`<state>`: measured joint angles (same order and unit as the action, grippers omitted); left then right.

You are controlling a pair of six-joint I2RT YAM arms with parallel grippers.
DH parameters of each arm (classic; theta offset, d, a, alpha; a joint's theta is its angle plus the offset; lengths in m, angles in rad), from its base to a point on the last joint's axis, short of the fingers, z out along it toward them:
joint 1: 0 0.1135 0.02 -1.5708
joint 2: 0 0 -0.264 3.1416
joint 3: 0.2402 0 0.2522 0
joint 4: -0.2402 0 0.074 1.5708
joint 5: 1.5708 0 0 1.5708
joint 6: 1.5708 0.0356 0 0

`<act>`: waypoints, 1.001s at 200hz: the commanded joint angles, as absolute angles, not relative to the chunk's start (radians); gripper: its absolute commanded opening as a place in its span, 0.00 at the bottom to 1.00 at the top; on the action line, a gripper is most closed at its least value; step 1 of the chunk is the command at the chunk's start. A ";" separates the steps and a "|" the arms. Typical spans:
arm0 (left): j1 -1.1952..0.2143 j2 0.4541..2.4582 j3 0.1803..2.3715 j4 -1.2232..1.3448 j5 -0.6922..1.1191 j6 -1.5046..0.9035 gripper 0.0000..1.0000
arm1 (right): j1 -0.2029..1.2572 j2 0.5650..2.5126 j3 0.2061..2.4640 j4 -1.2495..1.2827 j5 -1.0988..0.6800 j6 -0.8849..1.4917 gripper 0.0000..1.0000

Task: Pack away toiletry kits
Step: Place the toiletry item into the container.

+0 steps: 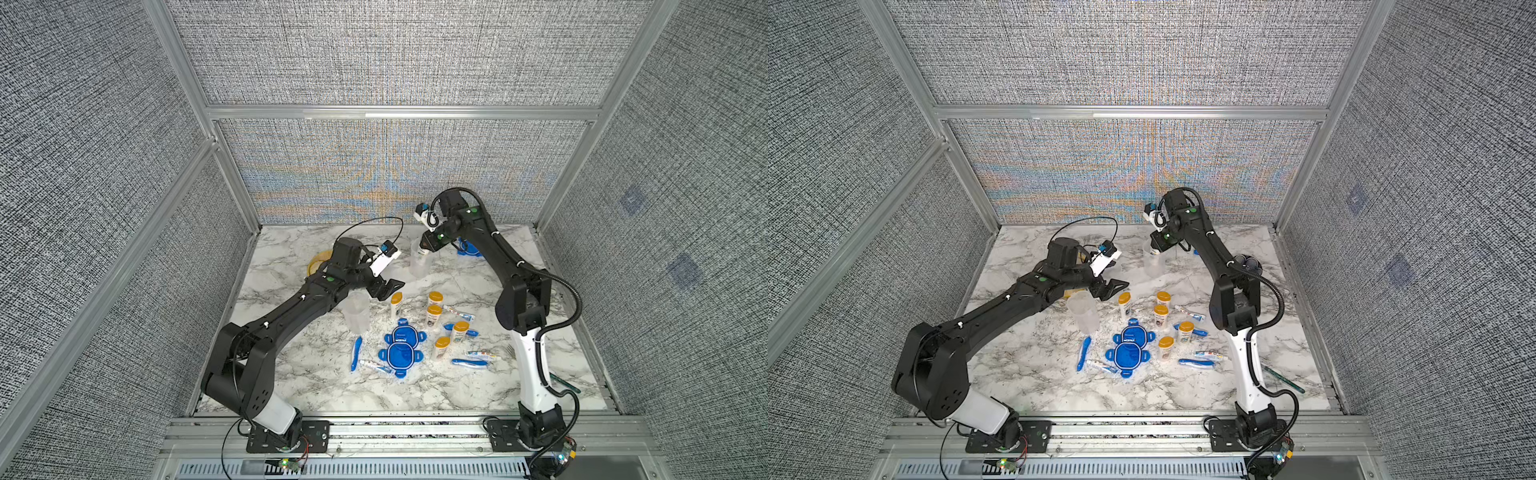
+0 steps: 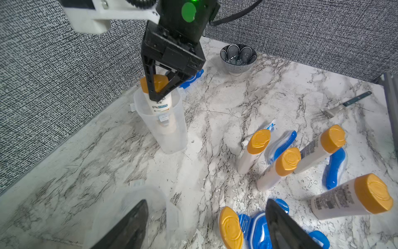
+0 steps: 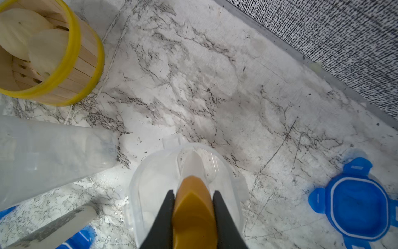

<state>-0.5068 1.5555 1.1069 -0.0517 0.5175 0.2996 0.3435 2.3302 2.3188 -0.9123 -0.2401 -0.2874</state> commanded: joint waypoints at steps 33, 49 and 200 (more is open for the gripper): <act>-0.506 1.531 1.103 -0.080 0.501 0.314 0.85 | 0.346 2.365 2.348 -0.952 -0.243 -0.310 0.30; -0.505 1.532 1.103 -0.078 0.506 0.312 0.84 | 0.345 2.363 2.352 -0.950 -0.249 -0.310 0.35; -0.509 1.476 1.058 -0.062 0.559 0.284 0.84 | 0.339 1.733 1.683 -0.750 -0.373 -0.337 0.51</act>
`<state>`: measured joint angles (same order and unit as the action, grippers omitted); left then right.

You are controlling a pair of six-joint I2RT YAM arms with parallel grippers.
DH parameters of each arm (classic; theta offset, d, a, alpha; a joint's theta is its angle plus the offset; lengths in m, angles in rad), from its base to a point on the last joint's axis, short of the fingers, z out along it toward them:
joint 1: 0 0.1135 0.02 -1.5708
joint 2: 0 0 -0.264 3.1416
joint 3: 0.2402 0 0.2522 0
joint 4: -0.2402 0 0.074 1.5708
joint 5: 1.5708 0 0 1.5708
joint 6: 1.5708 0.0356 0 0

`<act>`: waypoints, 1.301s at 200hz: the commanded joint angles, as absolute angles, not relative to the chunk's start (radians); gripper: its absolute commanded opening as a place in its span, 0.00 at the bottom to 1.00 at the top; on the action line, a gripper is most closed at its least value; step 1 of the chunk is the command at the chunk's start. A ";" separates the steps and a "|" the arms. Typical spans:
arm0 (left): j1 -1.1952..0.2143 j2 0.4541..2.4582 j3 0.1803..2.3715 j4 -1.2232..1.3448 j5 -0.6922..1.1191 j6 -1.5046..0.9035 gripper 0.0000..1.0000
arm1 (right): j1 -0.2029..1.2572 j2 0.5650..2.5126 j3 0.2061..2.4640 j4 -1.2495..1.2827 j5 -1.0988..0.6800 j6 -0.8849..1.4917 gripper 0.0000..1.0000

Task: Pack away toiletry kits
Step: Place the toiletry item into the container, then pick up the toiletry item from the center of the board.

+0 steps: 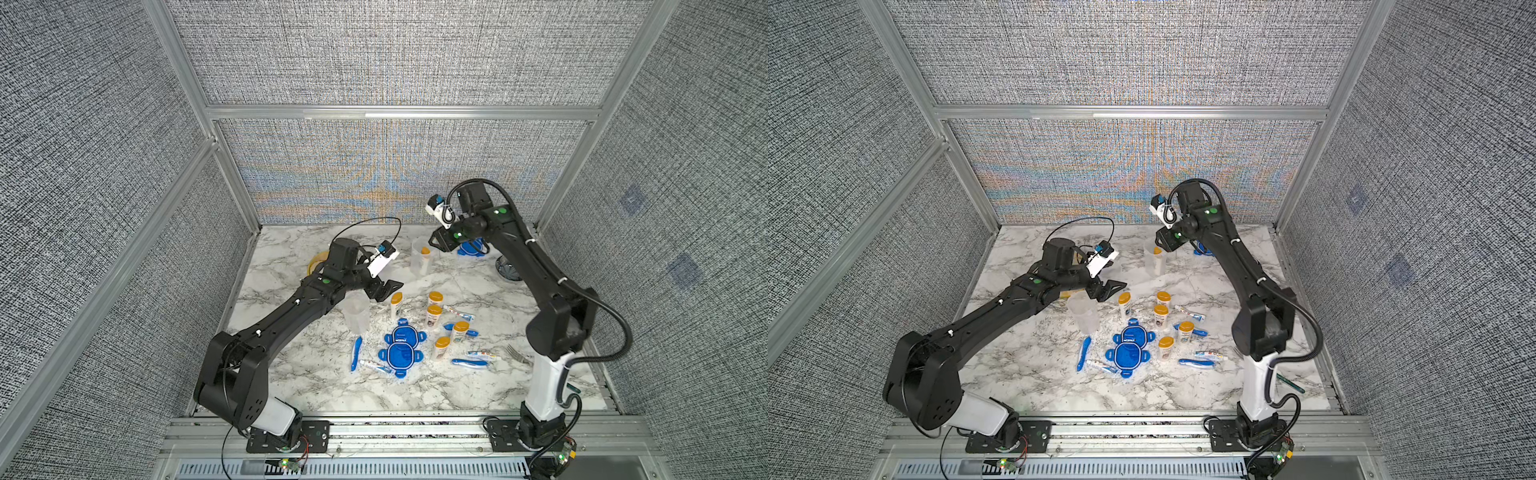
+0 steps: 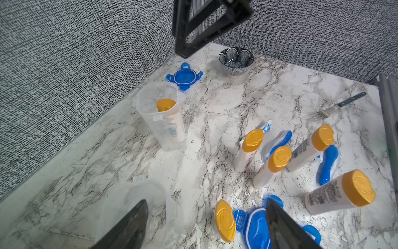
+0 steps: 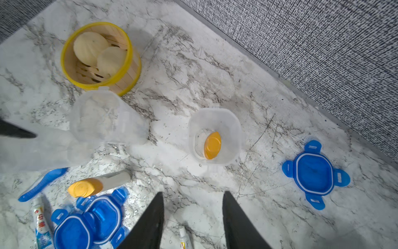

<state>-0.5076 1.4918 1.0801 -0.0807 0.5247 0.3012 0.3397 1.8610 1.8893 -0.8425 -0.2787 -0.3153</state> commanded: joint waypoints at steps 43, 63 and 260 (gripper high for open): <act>-0.522 1.448 0.996 -0.052 0.613 0.270 0.85 | 0.354 1.566 1.388 -0.699 -0.455 -0.328 0.53; -0.528 1.447 0.992 -0.052 0.641 0.270 0.84 | 0.355 1.576 1.342 -0.702 -0.453 -0.330 0.51; -0.551 1.483 1.014 -0.080 0.598 0.280 0.84 | 0.403 1.791 1.416 -0.742 -0.299 -0.439 0.43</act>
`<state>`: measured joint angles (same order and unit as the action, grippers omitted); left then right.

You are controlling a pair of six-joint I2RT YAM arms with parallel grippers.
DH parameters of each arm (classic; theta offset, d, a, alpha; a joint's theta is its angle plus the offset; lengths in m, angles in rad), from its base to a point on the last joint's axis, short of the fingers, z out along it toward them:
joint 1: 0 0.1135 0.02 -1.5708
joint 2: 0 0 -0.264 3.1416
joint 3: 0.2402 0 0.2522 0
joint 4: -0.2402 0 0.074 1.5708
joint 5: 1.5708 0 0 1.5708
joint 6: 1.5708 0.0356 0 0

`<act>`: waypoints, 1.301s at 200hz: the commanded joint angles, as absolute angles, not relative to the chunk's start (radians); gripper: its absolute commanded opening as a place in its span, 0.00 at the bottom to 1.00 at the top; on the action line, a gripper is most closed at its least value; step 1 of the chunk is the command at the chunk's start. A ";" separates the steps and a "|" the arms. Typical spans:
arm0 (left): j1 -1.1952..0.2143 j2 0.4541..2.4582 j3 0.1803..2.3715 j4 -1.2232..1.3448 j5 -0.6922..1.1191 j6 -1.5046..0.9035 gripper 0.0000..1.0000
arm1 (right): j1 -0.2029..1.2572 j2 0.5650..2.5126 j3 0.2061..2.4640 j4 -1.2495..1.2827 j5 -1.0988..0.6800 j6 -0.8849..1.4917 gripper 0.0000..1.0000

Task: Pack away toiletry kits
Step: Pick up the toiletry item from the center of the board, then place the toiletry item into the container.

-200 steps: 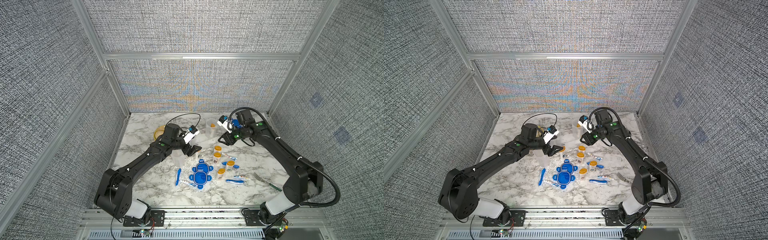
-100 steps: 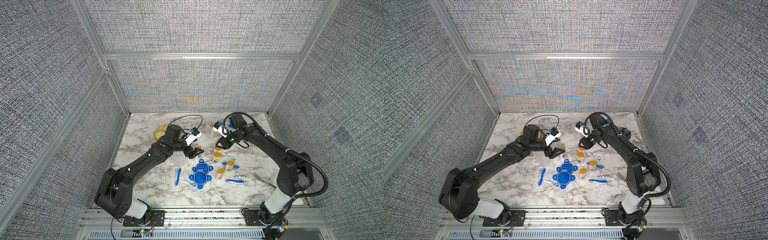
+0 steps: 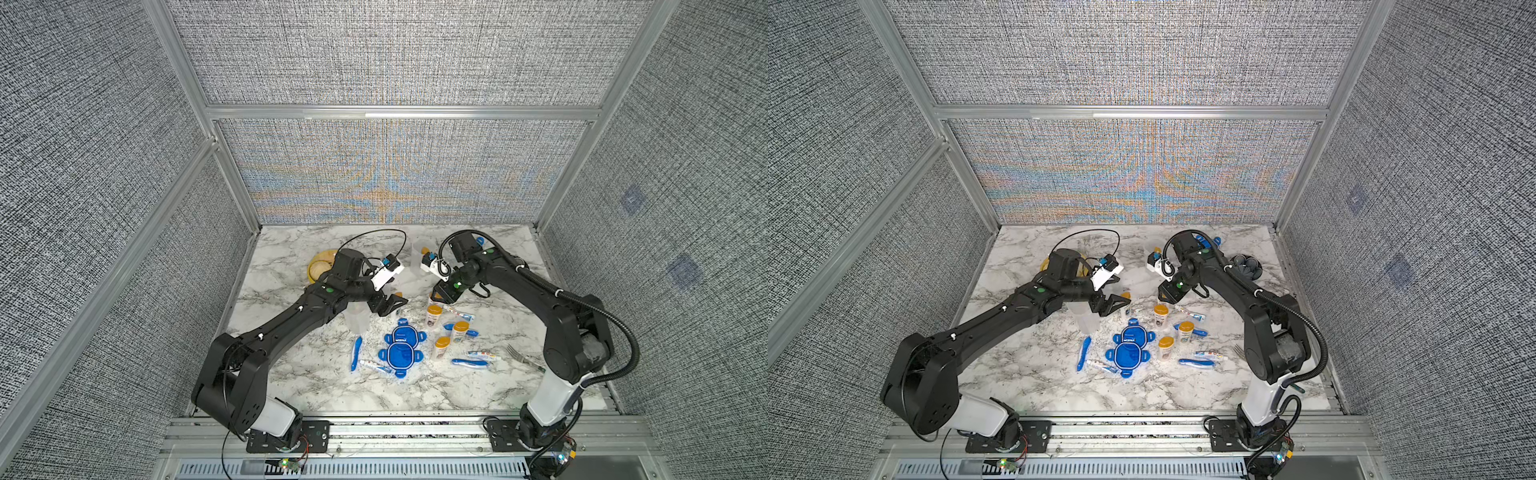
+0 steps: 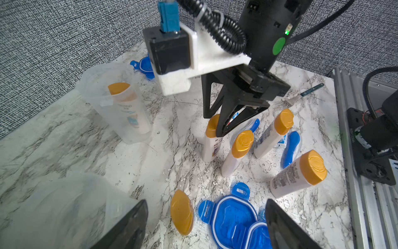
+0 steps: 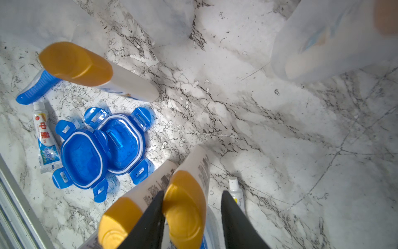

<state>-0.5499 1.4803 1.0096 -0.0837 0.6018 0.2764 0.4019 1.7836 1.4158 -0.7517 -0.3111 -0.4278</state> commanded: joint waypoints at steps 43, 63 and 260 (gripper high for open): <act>-0.551 1.483 1.013 -0.080 0.589 0.280 0.83 | 0.405 1.793 1.423 -0.745 -0.301 -0.443 0.29; -0.551 1.480 1.014 -0.081 0.581 0.280 0.83 | 0.403 1.750 1.432 -0.760 -0.281 -0.439 0.22; -0.551 1.475 1.016 -0.074 0.536 0.288 0.82 | 0.333 1.955 2.083 -0.734 -0.264 -0.205 0.17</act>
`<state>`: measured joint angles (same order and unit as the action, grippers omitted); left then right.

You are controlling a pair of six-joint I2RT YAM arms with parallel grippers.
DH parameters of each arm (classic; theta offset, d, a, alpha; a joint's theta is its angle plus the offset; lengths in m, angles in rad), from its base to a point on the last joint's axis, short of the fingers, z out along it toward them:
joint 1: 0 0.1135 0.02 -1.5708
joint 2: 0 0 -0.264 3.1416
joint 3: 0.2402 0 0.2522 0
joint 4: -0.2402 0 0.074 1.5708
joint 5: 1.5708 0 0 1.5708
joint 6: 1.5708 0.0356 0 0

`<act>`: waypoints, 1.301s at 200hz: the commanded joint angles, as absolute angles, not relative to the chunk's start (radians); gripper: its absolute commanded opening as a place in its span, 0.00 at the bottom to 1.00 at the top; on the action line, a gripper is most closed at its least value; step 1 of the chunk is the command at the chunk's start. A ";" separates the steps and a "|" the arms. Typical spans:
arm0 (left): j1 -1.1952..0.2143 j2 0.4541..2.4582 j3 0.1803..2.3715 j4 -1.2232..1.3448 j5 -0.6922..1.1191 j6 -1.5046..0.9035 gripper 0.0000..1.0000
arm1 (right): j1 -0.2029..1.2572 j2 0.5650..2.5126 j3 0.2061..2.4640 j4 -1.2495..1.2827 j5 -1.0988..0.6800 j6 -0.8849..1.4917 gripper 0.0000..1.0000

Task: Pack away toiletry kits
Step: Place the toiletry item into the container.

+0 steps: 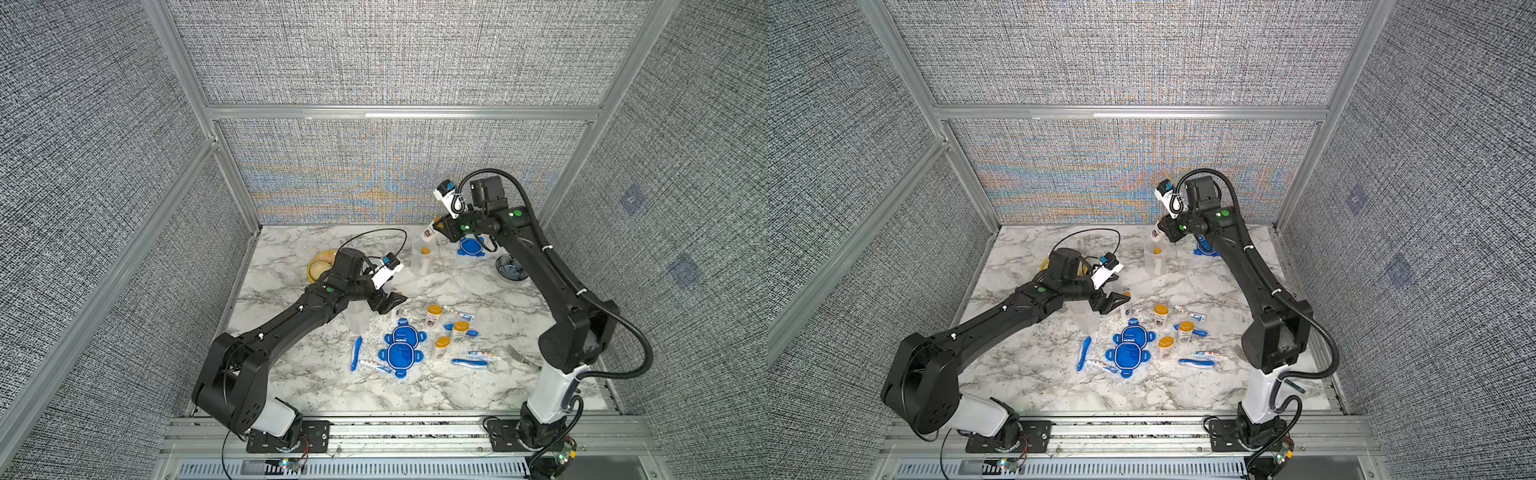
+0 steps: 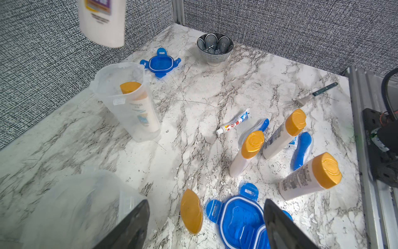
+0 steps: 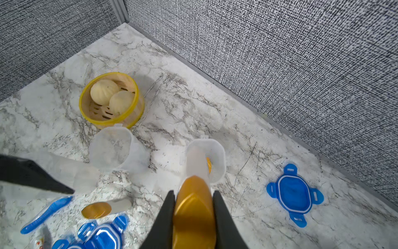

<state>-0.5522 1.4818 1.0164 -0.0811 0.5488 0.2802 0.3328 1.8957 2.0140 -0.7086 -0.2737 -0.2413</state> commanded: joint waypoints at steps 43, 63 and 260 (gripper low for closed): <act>-0.551 1.474 1.018 -0.081 0.528 0.293 0.82 | 0.344 2.065 2.169 -0.779 -0.247 -0.197 0.17; -0.551 1.481 1.019 -0.081 0.528 0.294 0.82 | 0.350 2.094 2.180 -0.793 -0.238 -0.198 0.17; -0.551 1.486 1.021 -0.080 0.534 0.285 0.82 | 0.376 2.251 2.219 -0.863 -0.190 -0.207 0.23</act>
<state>-0.5522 1.4845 1.0187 -0.0845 0.5240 0.2871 0.3733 2.2353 2.1952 -0.8383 -0.1856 -0.2012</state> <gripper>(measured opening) 0.816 0.245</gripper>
